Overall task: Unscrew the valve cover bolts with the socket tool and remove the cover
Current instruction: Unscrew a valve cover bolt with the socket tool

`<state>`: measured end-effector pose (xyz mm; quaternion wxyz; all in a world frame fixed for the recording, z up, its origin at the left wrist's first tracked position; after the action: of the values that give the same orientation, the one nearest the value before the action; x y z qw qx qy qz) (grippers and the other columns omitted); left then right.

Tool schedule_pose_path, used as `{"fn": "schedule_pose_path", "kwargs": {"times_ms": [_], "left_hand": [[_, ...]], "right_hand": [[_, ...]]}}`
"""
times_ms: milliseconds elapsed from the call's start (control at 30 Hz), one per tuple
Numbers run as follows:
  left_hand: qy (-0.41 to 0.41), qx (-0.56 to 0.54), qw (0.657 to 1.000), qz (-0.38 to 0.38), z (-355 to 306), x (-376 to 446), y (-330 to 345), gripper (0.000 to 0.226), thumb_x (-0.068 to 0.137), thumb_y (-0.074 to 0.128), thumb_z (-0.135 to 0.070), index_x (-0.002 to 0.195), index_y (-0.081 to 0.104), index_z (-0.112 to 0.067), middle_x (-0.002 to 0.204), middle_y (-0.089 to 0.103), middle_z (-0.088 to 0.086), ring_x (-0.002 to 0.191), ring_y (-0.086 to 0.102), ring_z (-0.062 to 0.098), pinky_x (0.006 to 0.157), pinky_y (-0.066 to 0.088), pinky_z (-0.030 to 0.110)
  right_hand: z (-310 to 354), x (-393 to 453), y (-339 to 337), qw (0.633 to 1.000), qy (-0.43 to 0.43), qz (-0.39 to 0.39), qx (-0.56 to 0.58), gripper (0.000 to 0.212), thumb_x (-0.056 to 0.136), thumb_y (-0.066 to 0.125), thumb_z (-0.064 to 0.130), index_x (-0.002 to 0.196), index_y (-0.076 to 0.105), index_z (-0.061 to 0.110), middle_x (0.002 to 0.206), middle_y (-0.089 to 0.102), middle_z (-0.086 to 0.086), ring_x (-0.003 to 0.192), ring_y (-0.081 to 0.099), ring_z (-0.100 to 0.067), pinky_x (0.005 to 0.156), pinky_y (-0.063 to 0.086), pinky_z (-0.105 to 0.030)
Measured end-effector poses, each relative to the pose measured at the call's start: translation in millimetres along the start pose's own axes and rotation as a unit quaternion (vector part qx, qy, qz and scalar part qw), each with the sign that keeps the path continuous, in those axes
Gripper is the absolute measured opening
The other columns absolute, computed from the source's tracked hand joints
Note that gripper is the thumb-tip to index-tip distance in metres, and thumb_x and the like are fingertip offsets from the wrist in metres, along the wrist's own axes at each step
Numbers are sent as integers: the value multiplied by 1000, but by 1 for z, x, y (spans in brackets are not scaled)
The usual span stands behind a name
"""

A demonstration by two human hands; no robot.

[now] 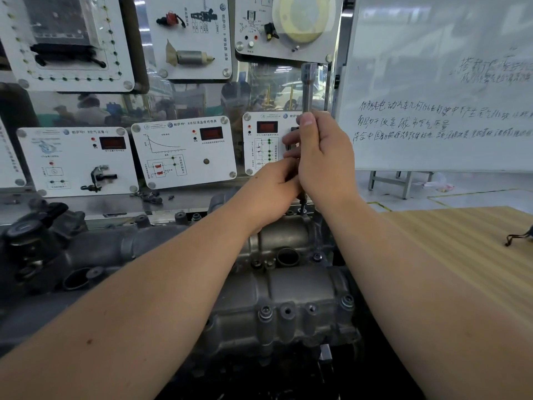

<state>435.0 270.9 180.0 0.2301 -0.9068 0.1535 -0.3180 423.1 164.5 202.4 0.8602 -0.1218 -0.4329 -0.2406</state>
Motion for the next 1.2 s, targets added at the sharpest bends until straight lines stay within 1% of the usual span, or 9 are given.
{"fn": "schedule_pose_path", "kwargs": {"times_ms": [100,233,500,600,700,800,933,1067,1200], "left_hand": [[5,10,1000,6,-1,-1,-1,15,102,54,-17,98,68,-18,83,71,3,66,55,7,70,47,33],[4,3,1000,4,-1,-1,0,19,100,58,-13,117,65,-13,103,74,8,97,69,26,91,56,50],[8,2,1000,4,-1,0,1,15,101,54,-17,99,69,-17,93,74,13,76,61,17,76,52,43],[11,0,1000,11,-1,0,0,15,101,54,-16,107,68,-15,99,74,13,95,69,32,93,55,54],[11,3,1000,8,0,0,0,19,100,56,-14,116,66,-13,105,74,8,101,69,28,95,53,55],[2,1,1000,5,0,1,0,14,100,56,-15,110,66,-12,100,74,9,96,69,29,91,55,54],[0,-13,1000,6,0,1,0,15,102,53,-17,100,69,-18,86,74,0,72,62,8,71,50,29],[0,-9,1000,8,0,0,-1,15,102,55,-14,107,68,-10,97,74,12,92,66,33,86,54,48],[3,-6,1000,6,0,0,0,12,100,57,-14,108,66,-11,90,71,4,76,62,14,77,52,43]], "right_hand": [[-1,1,0,1000,12,0,14,20,104,42,37,95,59,32,74,71,11,63,66,-1,65,51,-19],[-4,1,-1,1000,13,12,17,8,101,57,38,105,54,32,77,75,10,77,72,-3,76,58,-32],[2,0,-1,1000,10,-5,3,23,104,41,36,87,56,36,77,71,9,60,65,-4,64,49,-21],[-1,0,-1,1000,15,1,14,17,102,47,38,100,61,28,77,72,8,67,68,-3,68,53,-23],[-3,1,-2,1000,16,7,14,17,102,55,34,114,56,21,79,75,5,74,71,-4,71,56,-23],[-2,1,-3,1000,14,-1,15,10,104,50,30,100,57,25,77,73,6,66,70,-3,62,50,-13],[1,1,-2,1000,8,-7,-4,25,105,43,32,83,55,33,79,71,9,60,65,-3,61,48,-14],[0,1,-1,1000,15,-4,13,19,102,47,37,89,58,31,78,72,7,66,68,-5,66,52,-21],[-3,1,-2,999,16,5,29,10,103,50,36,101,56,27,78,74,5,70,71,-6,69,56,-23]]}}
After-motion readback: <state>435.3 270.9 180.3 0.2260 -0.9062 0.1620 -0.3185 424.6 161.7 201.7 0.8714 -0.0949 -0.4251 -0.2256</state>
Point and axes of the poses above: each hand's wrist, its own x-axis towards the middle knuckle, its own y-axis out of the palm, z = x × y, the point moved 1 cm from there along x, towards the middle knuckle
